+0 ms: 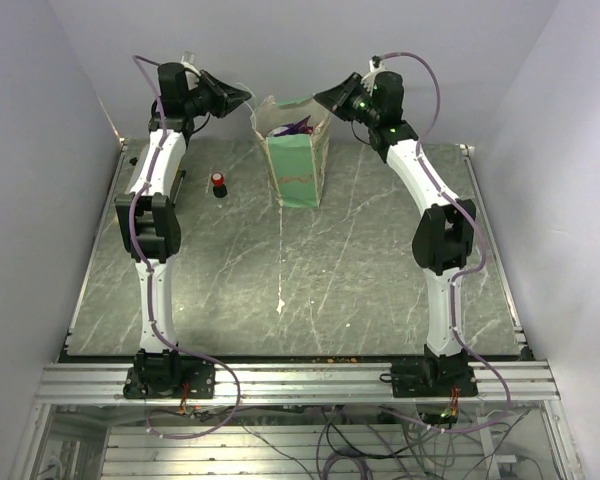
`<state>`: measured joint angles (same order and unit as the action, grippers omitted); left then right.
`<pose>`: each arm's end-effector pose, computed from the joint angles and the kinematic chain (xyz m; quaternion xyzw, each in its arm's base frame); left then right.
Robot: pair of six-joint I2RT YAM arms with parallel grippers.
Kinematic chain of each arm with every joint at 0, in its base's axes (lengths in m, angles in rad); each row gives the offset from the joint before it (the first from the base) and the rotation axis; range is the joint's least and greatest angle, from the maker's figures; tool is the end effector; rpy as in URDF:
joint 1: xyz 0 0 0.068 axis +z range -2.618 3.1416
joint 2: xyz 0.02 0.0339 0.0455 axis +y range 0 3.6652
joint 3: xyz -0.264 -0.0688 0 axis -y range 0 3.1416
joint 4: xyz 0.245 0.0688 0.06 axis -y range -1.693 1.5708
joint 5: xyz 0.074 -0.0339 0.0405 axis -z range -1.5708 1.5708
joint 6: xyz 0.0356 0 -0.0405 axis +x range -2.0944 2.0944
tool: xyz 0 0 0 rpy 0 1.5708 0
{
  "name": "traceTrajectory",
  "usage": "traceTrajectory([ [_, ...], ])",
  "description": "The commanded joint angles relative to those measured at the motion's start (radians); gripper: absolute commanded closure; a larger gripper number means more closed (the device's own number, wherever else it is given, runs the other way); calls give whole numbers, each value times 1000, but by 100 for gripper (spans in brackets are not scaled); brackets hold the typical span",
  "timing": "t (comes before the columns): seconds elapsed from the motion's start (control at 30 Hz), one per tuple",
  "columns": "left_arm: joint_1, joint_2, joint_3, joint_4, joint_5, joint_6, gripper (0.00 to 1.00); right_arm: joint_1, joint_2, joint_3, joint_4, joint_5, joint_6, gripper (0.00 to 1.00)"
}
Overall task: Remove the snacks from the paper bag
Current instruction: Pick up the paper bag from the center of the board.
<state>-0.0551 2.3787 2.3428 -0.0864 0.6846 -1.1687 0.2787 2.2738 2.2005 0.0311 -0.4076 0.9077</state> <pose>0.5566 -0.0532 0.3347 -0.1841 0.7165 -0.5643 0.3665 0.5211 0.1638 0.3523 0.0855 0.7156 0.5000 0.4803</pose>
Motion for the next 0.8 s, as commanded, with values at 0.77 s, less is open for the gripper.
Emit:
traceTrajectory([
  [0.77,14,-518,-226,-471,-68,288,93,172,-442,-172,-363,74,-387,100],
])
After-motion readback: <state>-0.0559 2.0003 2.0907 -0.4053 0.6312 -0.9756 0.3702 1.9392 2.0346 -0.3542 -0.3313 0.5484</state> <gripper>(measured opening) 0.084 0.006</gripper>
